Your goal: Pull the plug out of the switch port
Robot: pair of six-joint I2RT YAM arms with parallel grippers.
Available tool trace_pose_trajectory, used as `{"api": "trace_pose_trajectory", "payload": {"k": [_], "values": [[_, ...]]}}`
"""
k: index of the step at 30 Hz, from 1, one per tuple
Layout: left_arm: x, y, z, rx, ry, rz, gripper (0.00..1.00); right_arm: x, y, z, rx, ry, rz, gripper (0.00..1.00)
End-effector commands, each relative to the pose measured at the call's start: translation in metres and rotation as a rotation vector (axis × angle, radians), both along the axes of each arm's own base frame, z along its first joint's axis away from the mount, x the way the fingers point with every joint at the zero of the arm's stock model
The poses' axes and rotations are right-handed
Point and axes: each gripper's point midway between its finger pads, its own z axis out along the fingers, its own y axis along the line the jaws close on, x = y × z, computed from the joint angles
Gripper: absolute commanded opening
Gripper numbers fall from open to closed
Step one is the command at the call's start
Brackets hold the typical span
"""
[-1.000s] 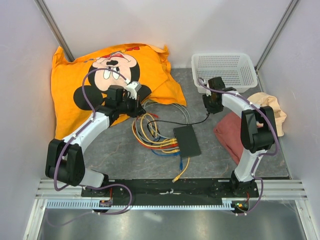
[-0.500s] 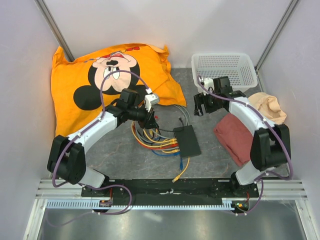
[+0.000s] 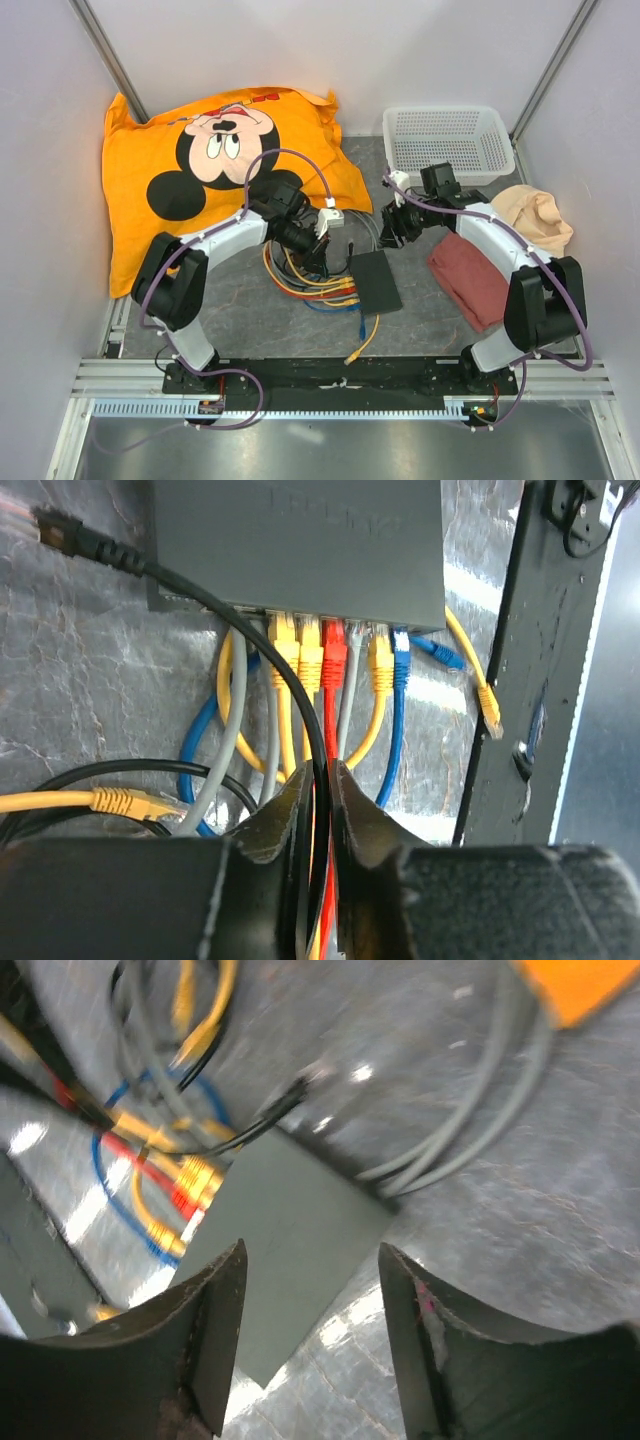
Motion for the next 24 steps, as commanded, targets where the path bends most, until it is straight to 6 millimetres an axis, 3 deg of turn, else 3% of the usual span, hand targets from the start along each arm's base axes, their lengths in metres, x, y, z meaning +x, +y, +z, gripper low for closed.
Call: {"api": "trace_pose_trajectory", "payload": {"k": [1, 6, 9, 10, 13, 16, 18, 22, 24], "values": [[0.011, -0.013, 0.013, -0.026, -0.068, -0.086, 0.15, -0.036, 0.014, -0.008, 0.016, 0.059, 0.204, 0.52], [0.022, -0.010, 0.000, 0.034, -0.077, -0.061, 0.13, -0.051, 0.020, -0.035, 0.000, 0.144, 0.256, 0.43], [0.045, 0.008, -0.023, 0.172, -0.177, 0.009, 0.11, -0.053, 0.027, -0.044, -0.008, 0.169, 0.274, 0.42], [0.061, 0.020, -0.033, 0.246, -0.252, 0.056, 0.09, -0.053, 0.031, -0.044, -0.008, 0.171, 0.282, 0.42], [0.104, 0.043, -0.030, 0.283, -0.364, 0.230, 0.06, -0.053, 0.037, -0.048, -0.005, 0.188, 0.283, 0.42], [0.127, 0.057, -0.015, 0.271, -0.367, 0.358, 0.06, -0.051, 0.039, -0.050, -0.005, 0.194, 0.274, 0.43], [0.127, 0.054, -0.002, 0.220, -0.363, 0.380, 0.07, -0.052, 0.039, -0.051, -0.008, 0.200, 0.274, 0.43], [0.074, 0.009, 0.052, -0.105, -0.236, 0.195, 0.17, -0.051, 0.037, -0.055, -0.019, 0.212, 0.257, 0.43], [0.061, -0.001, 0.061, -0.159, -0.131, 0.199, 0.27, -0.050, 0.037, -0.057, -0.022, 0.220, 0.247, 0.44]]}}
